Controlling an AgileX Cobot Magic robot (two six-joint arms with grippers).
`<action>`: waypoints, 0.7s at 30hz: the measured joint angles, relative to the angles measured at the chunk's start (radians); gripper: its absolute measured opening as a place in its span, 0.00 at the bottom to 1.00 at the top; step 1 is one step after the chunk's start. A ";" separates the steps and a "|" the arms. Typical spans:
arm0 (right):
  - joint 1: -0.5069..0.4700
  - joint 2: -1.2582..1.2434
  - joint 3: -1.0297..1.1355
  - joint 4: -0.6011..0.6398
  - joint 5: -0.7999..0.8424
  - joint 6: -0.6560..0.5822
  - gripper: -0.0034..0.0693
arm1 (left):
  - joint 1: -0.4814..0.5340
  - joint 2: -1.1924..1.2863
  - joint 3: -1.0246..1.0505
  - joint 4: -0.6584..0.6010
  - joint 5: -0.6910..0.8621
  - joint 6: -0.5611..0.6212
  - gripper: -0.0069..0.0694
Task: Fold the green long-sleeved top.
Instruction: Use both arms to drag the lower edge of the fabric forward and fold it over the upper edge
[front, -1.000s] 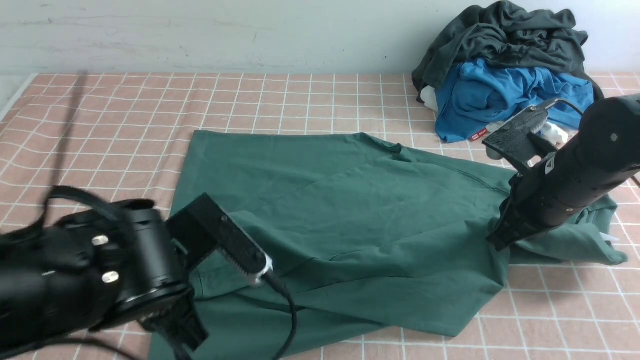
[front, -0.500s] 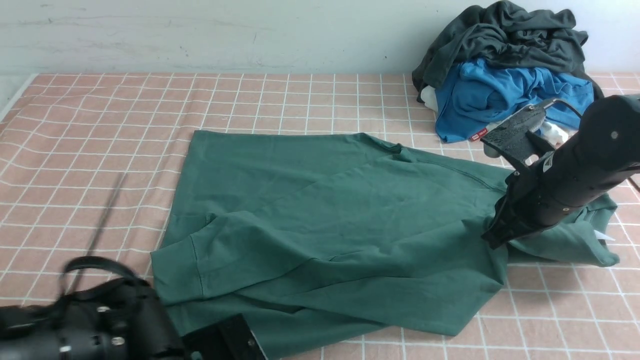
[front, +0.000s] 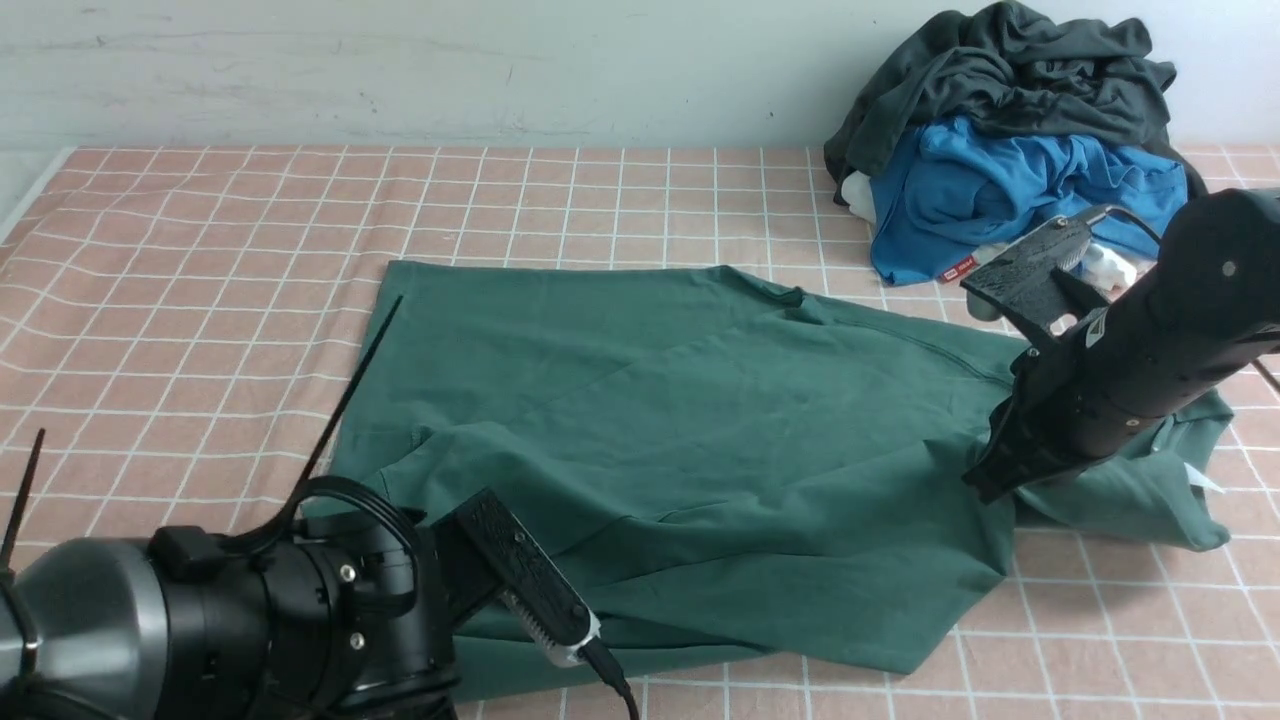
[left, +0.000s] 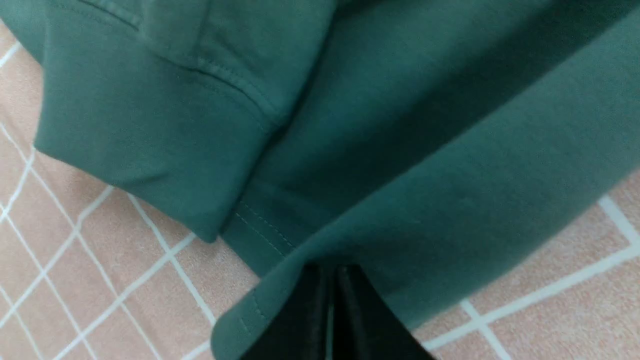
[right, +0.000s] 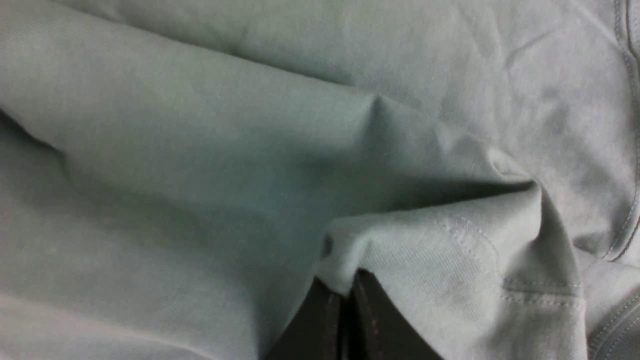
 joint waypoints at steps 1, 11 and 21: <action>0.000 0.000 0.000 0.005 0.001 0.000 0.04 | 0.013 0.002 0.000 -0.005 -0.007 0.004 0.10; 0.000 0.000 0.000 0.073 0.001 -0.055 0.04 | 0.123 0.033 -0.002 -0.220 0.003 0.337 0.18; 0.000 0.000 0.000 0.096 0.002 -0.078 0.04 | 0.123 0.033 -0.004 -0.401 -0.002 0.751 0.47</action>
